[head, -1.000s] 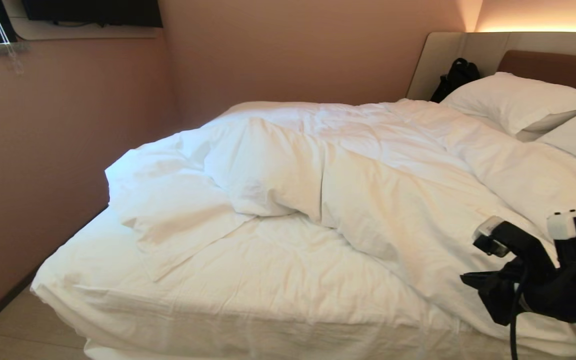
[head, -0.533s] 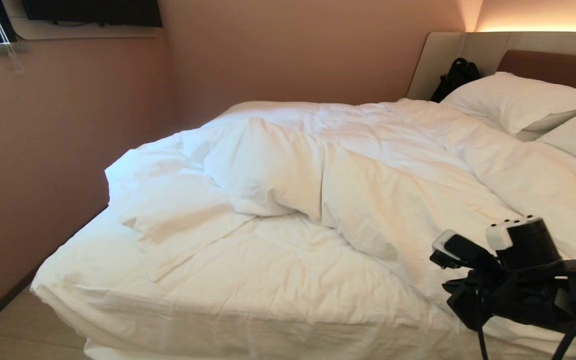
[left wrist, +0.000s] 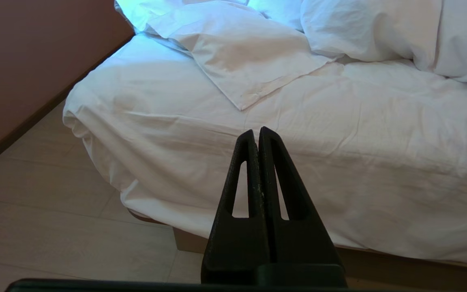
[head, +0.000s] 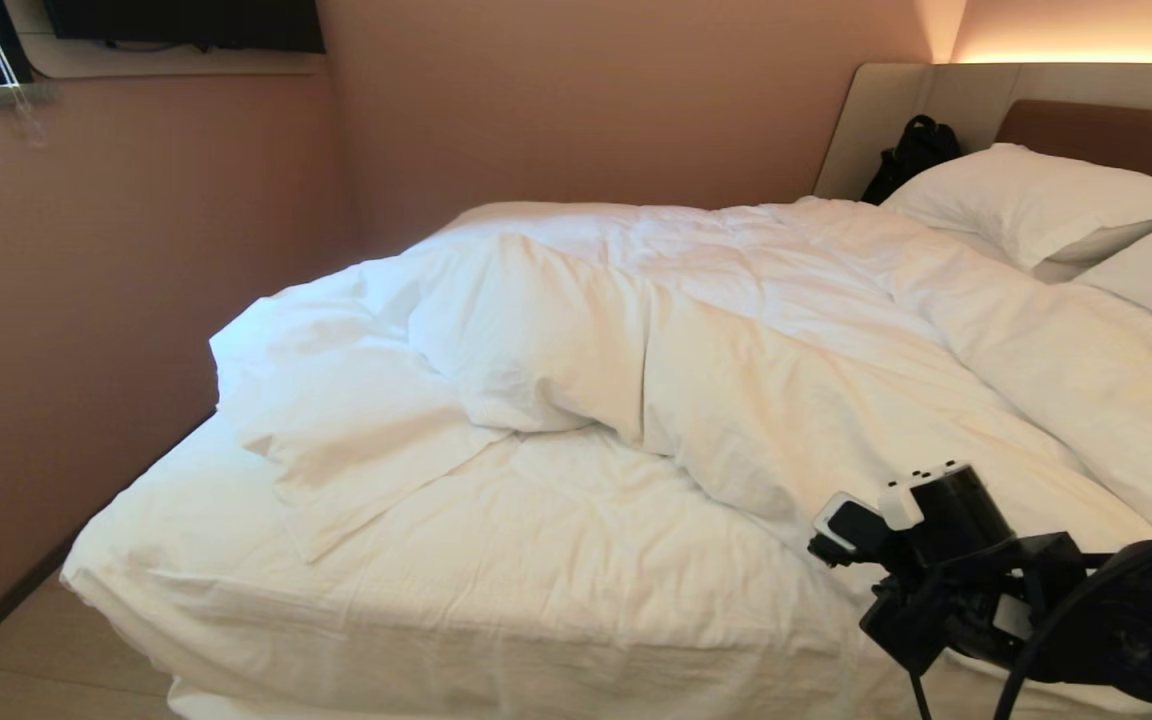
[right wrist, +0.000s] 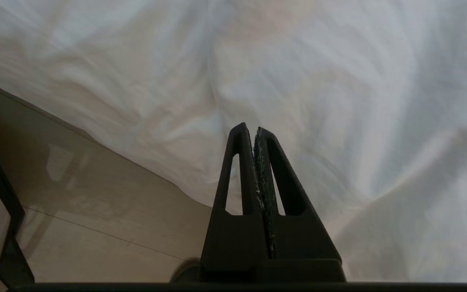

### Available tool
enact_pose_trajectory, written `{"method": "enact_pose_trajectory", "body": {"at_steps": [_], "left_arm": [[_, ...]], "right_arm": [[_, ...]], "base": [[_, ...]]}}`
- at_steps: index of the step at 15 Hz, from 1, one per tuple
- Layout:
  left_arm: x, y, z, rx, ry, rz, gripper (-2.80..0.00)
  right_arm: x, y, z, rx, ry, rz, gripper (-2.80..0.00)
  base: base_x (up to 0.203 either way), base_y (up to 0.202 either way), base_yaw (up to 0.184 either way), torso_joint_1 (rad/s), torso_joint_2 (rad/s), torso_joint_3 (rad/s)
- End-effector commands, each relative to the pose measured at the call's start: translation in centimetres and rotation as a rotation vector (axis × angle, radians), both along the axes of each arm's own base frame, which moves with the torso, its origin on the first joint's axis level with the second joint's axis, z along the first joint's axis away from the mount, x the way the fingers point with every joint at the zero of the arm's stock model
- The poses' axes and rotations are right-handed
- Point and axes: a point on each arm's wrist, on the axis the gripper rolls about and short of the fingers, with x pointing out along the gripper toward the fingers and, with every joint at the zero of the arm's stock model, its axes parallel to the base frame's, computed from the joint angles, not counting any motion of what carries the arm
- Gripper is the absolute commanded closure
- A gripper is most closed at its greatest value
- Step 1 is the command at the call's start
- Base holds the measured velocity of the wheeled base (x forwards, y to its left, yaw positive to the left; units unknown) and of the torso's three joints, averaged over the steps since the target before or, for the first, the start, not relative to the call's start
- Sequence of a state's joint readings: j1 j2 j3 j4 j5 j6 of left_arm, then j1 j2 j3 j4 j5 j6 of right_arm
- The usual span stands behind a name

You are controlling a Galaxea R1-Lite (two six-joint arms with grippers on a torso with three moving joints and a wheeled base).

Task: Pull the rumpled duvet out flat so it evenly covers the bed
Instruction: Flatten the corners of the folded blanket

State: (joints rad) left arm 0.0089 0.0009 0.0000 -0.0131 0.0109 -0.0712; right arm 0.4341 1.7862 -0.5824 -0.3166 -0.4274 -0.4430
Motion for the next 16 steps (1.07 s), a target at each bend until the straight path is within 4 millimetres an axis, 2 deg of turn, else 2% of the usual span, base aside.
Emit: {"method": "enact_pose_trajectory", "body": {"at_steps": [1, 5, 12, 16], "left_arm": [[0.0, 0.0, 0.0, -0.001, 0.000, 0.001, 0.00], [0.0, 0.0, 0.0, -0.001, 0.000, 0.000, 0.00], [0.0, 0.0, 0.0, -0.001, 0.000, 0.002, 0.00], [0.0, 0.0, 0.0, -0.001, 0.000, 0.000, 0.00]], "right_arm": [[0.4, 0.5, -0.3, -0.011, -0.052, 0.000, -2.80], [0.0, 1.2, -0.1, -0.048, -0.070, 0.015, -2.80], [1.0, 2.0, -2.9, -0.205, -0.038, -0.048, -2.80], [2.1, 2.8, -5.0, -0.267, -0.089, -0.084, -2.80]], "base": [[0.000, 0.000, 0.000, 0.000, 0.00, 0.000], [0.000, 0.000, 0.000, 0.000, 0.00, 0.000], [0.000, 0.000, 0.000, 0.000, 0.00, 0.000], [0.000, 0.000, 0.000, 0.000, 0.00, 0.000]]}}
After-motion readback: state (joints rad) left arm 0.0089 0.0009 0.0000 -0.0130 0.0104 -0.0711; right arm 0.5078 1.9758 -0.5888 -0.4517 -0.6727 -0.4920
